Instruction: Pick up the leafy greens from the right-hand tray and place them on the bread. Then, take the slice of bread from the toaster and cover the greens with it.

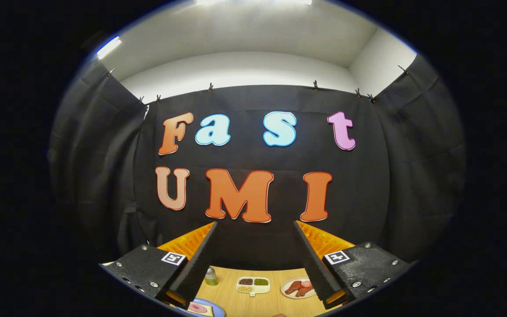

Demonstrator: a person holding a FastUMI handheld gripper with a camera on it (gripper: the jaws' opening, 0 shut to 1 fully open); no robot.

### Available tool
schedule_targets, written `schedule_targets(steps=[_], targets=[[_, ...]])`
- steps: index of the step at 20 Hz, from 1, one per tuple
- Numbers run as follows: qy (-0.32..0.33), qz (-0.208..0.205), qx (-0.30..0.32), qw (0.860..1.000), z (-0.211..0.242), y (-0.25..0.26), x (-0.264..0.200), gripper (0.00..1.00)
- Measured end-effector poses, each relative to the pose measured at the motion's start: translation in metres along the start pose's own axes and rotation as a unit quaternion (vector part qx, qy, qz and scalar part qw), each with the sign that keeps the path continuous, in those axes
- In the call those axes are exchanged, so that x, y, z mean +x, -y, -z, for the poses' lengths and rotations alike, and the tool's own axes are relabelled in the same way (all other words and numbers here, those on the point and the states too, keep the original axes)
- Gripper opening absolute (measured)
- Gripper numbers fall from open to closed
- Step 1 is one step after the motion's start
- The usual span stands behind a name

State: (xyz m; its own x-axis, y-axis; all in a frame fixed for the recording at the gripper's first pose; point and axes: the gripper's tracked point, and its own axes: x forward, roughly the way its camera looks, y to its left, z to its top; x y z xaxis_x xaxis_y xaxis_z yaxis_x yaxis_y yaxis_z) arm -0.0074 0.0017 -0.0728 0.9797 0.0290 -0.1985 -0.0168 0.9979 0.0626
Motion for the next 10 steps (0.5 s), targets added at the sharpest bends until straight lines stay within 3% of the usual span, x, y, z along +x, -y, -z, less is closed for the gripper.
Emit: schedule_targets(steps=[10], targets=[[-0.128, -0.011, 0.015, 0.992, 0.117, 0.007, -0.003, 0.99]])
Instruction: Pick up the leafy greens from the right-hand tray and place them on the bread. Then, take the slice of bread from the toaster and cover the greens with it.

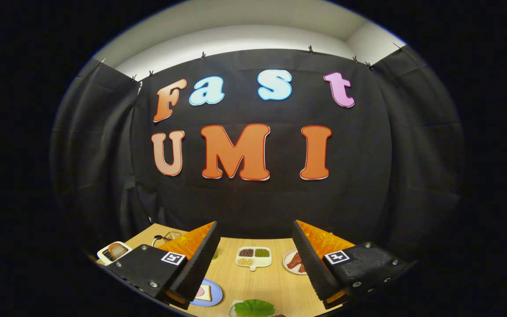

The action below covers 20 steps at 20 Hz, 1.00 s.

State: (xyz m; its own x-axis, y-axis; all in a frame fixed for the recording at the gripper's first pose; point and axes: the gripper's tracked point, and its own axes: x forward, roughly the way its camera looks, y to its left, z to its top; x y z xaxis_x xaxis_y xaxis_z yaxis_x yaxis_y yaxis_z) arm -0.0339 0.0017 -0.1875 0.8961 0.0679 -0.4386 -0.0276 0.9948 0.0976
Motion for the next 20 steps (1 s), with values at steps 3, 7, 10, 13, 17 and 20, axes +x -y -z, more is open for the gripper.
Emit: schedule_targets(steps=[3, 7, 10, 13, 17, 20], targets=[[-0.060, -0.007, -0.010, 0.998, 0.049, -0.002, 0.009, 0.99], [-0.135, -0.011, -0.013, 0.991, 0.103, -0.003, 0.016, 0.99], [-0.189, -0.012, -0.021, 0.982, 0.145, -0.002, 0.019, 0.99], [-0.254, -0.007, -0.034, 0.967, 0.196, 0.004, 0.016, 0.99], [-0.341, -0.008, -0.028, 0.940, 0.262, 0.005, 0.003, 0.99], [-0.394, -0.003, -0.021, 0.919, 0.304, 0.007, -0.008, 0.99]])
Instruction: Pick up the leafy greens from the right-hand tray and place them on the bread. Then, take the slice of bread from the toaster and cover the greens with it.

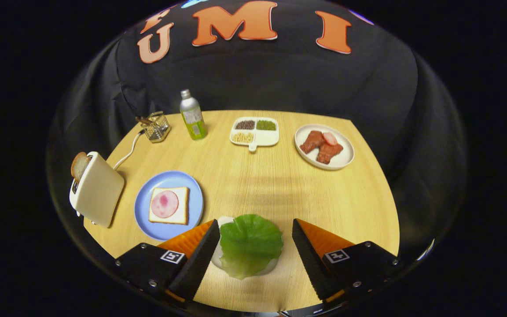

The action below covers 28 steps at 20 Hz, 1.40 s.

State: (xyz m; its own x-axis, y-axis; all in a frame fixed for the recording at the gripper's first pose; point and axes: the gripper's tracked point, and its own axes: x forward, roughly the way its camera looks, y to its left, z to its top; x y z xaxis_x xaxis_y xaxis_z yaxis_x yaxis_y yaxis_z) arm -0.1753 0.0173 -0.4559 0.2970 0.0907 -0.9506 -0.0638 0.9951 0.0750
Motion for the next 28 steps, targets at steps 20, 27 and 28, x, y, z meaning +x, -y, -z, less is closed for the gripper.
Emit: schedule_targets(steps=[20, 27, 28], targets=[[-0.132, 0.017, -0.019, 0.991, 0.086, -0.022, 0.080, 0.91], [-0.146, 0.011, 0.020, 0.989, 0.085, -0.023, 0.082, 0.73], [-0.146, 0.013, 0.023, 0.989, 0.085, -0.022, 0.082, 0.66]])
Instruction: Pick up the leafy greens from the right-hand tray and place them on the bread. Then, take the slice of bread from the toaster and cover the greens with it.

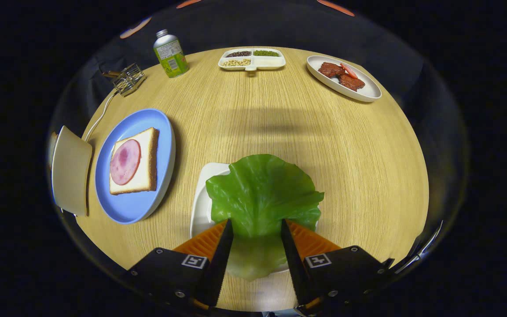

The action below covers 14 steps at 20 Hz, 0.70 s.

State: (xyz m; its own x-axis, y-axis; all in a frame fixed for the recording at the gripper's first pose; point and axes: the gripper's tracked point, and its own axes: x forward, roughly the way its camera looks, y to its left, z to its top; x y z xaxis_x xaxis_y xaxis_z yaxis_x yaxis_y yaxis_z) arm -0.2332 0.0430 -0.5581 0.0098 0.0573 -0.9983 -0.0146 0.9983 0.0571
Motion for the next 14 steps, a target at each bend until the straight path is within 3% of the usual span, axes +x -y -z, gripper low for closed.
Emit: schedule_targets(steps=[8, 10, 14], targets=[[-0.005, 0.010, 0.022, 1.000, -0.002, 0.009, 0.001, 0.10], [-0.011, 0.007, 0.040, 0.999, -0.001, 0.009, -0.001, 0.03], [0.006, -0.011, 0.068, 0.998, -0.014, 0.001, -0.018, 0.02]])
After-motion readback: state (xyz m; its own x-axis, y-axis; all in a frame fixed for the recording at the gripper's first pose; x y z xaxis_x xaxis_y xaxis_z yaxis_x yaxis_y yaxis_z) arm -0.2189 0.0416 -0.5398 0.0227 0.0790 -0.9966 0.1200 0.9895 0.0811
